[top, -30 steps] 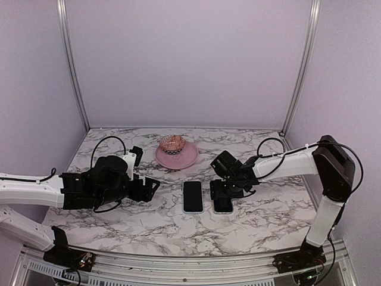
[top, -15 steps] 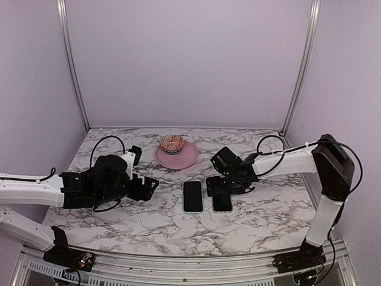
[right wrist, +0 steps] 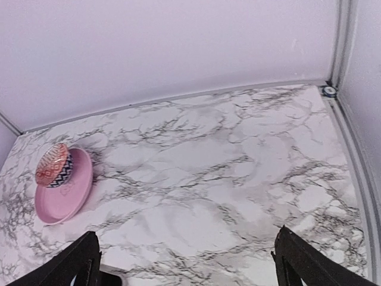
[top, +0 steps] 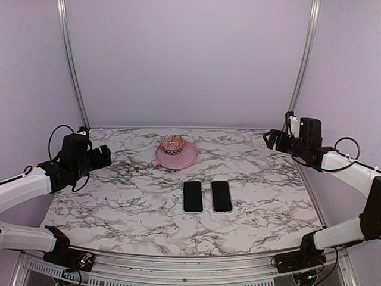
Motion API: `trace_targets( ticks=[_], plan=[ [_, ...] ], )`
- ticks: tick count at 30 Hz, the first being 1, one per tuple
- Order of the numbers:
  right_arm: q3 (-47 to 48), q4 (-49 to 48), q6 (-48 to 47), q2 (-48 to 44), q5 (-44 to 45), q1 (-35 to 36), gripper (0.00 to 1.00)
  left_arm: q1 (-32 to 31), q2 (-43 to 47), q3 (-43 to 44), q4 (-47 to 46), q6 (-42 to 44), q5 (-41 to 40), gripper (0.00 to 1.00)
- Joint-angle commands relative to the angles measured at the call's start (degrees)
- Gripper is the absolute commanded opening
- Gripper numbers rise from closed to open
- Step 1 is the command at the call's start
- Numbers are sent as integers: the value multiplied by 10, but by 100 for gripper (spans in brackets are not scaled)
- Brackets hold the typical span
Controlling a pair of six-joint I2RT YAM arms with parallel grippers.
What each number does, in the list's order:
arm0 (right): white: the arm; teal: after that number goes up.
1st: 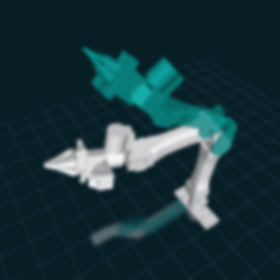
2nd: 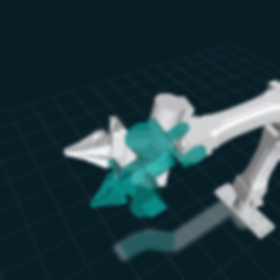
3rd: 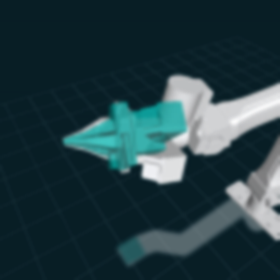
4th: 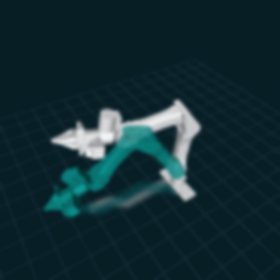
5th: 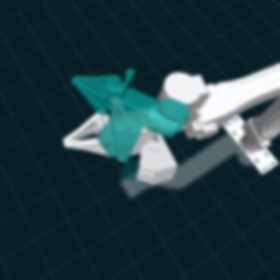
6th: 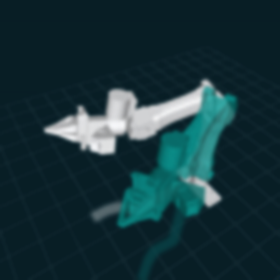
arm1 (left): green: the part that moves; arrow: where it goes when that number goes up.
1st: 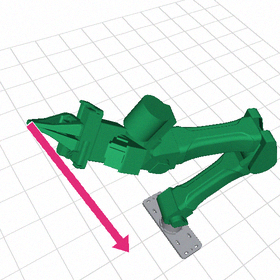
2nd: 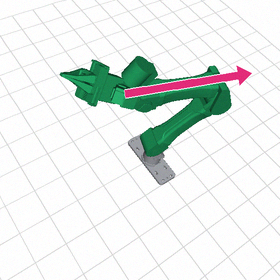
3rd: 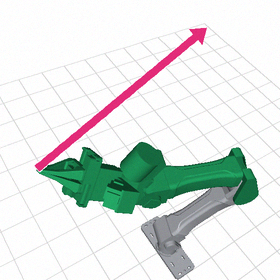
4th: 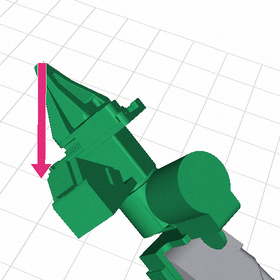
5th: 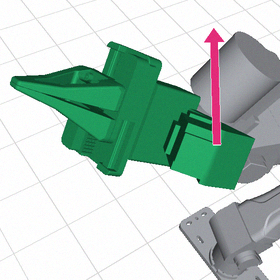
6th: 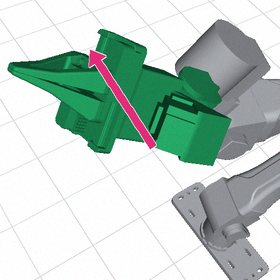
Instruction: Put the phone into the phone case
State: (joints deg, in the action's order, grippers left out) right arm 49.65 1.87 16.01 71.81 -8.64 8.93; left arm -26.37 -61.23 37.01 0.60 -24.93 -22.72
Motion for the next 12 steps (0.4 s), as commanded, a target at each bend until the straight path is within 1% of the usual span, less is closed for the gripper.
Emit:
trace_targets(
  ticks=[1,4,6,7,8,12],
  plan=[
    [-83,-55,-51,-38,24,-41,99,61,39,-52,-50,16,-69,99],
    [-154,-114,-44,-72,67,-41,99,77,69,-101,-103,59,-139,99],
    [-192,-158,-40,-91,80,-41,99,85,90,-137,-142,91,-165,99],
    [-205,-173,-38,-96,84,-41,99,87,99,-152,-155,103,-172,99],
    [-216,-184,-35,-99,105,-40,99,88,110,-164,-166,109,-179,99],
    [-236,-205,-37,-98,128,-41,99,88,141,-198,-201,108,-178,99]
  ],
)
